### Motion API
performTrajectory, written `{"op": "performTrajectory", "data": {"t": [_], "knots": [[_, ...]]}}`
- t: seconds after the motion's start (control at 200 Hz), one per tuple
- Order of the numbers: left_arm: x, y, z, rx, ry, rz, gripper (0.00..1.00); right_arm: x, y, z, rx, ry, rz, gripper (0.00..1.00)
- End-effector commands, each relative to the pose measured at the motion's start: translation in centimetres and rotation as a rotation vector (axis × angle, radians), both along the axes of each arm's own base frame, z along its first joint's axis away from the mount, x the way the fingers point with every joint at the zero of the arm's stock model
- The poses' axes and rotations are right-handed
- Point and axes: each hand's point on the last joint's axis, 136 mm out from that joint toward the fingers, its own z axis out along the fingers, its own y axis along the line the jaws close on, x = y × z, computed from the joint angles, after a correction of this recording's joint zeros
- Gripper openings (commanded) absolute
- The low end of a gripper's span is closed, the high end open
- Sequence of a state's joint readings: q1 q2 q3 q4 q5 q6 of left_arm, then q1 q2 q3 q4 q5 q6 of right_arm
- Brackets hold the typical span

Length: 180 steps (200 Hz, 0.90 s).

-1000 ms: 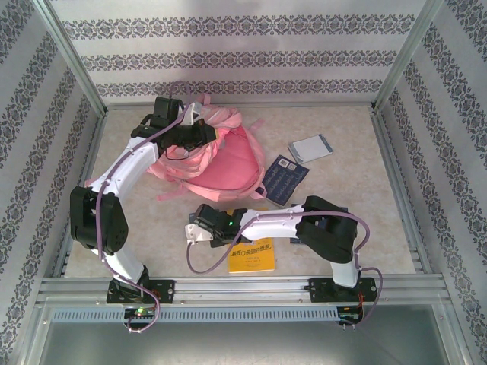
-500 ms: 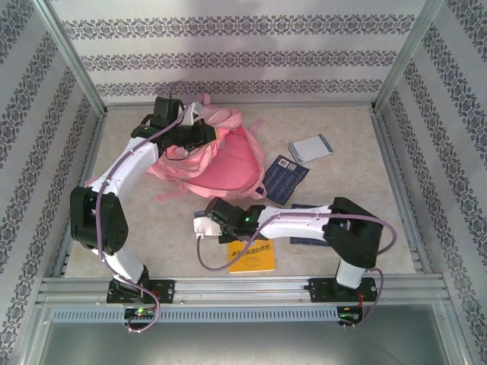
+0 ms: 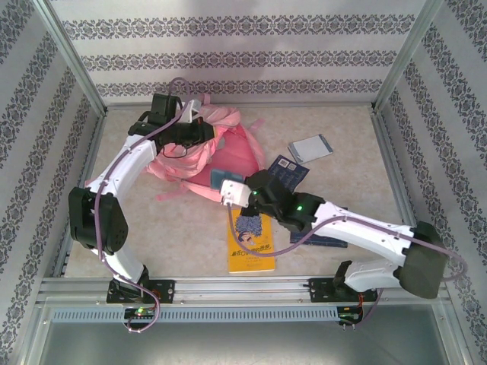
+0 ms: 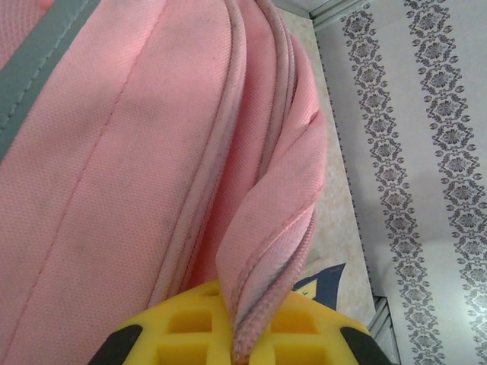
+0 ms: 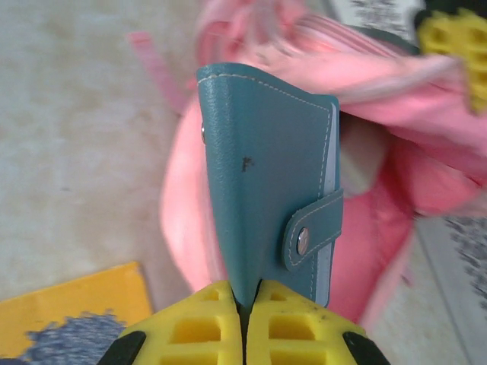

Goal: Pack books, pencil case, and school supplies into a backpack

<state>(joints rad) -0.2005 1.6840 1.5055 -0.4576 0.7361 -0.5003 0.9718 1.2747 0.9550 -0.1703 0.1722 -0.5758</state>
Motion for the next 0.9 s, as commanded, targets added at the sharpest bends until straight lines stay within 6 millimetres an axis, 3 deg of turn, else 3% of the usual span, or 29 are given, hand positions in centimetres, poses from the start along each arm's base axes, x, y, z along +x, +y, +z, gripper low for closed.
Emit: {"op": "performTrajectory", "data": {"t": [0.0, 0.105, 0.26, 0.58, 0.894], "knots": [[-0.6, 0.4, 5.3, -0.010, -0.143, -0.041, 0.00, 2.1, -2.2, 0.2, -0.041, -0.042, -0.106, 0.00], [-1.1, 0.1, 6.8, -0.025, -0.160, -0.064, 0.00, 4.0, -2.6, 0.4, -0.089, -0.076, -0.162, 0.00], [-1.9, -0.3, 8.5, -0.031, -0.187, -0.092, 0.00, 6.3, -1.6, -0.9, -0.193, -0.112, -0.180, 0.00], [-3.1, -1.2, 9.4, -0.028, -0.179, -0.157, 0.00, 13.3, 1.6, -3.4, -0.443, -0.303, -0.223, 0.00], [-4.2, -1.6, 9.7, -0.031, -0.189, -0.202, 0.00, 19.2, 4.4, -6.3, -0.515, -0.284, -0.241, 0.00]]}}
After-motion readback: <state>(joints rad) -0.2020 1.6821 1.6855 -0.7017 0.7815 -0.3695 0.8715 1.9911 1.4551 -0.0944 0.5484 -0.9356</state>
